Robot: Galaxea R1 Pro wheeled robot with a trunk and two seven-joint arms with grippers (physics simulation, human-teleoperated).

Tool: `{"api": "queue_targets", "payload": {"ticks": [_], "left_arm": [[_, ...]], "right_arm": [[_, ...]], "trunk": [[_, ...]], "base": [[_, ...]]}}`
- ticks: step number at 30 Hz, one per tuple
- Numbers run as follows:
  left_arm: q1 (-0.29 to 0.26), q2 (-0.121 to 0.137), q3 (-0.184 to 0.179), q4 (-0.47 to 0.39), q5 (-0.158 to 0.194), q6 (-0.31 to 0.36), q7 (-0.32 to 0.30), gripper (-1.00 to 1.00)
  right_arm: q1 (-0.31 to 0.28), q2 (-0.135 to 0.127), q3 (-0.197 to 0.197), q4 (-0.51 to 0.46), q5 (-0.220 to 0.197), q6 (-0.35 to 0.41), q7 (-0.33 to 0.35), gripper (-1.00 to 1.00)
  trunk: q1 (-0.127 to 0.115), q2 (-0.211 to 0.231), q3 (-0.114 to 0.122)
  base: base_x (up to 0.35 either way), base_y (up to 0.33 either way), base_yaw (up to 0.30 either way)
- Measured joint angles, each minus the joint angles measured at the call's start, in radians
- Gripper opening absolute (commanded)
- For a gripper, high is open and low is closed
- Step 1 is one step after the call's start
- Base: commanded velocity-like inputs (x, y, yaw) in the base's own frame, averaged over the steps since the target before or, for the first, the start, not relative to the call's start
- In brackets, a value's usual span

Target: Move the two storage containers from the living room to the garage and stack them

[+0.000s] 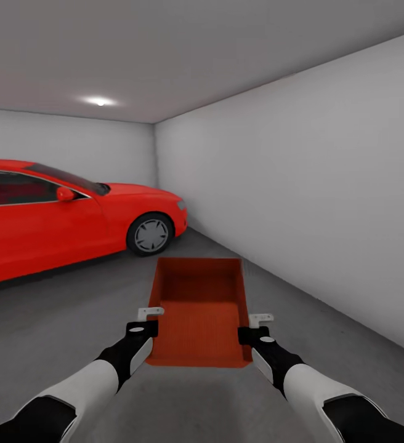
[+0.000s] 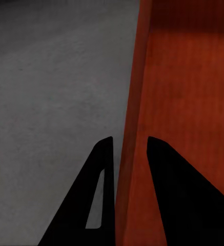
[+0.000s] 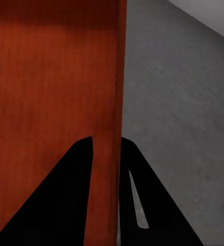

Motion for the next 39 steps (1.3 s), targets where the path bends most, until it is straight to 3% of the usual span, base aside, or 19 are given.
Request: {"api": "queue_targets", "payload": {"ticks": [23,39], "left_arm": [[0.0,0.0,0.0,0.001,0.001,-0.001,0.0,-1.0],[0.0,0.0,0.0,0.002,0.003,-0.003,0.0,-1.0]], "right_arm": [[0.0,0.0,0.001,0.0,0.0,0.0,0.0,-1.0],[0.0,0.0,0.001,0.0,0.0,0.0,0.0,-1.0]], "trunk": [[0.0,0.0,0.0],[0.0,0.0,0.0]], "base": [[0.321,0.073,-0.29],[0.299,0.213,-0.291]]}}
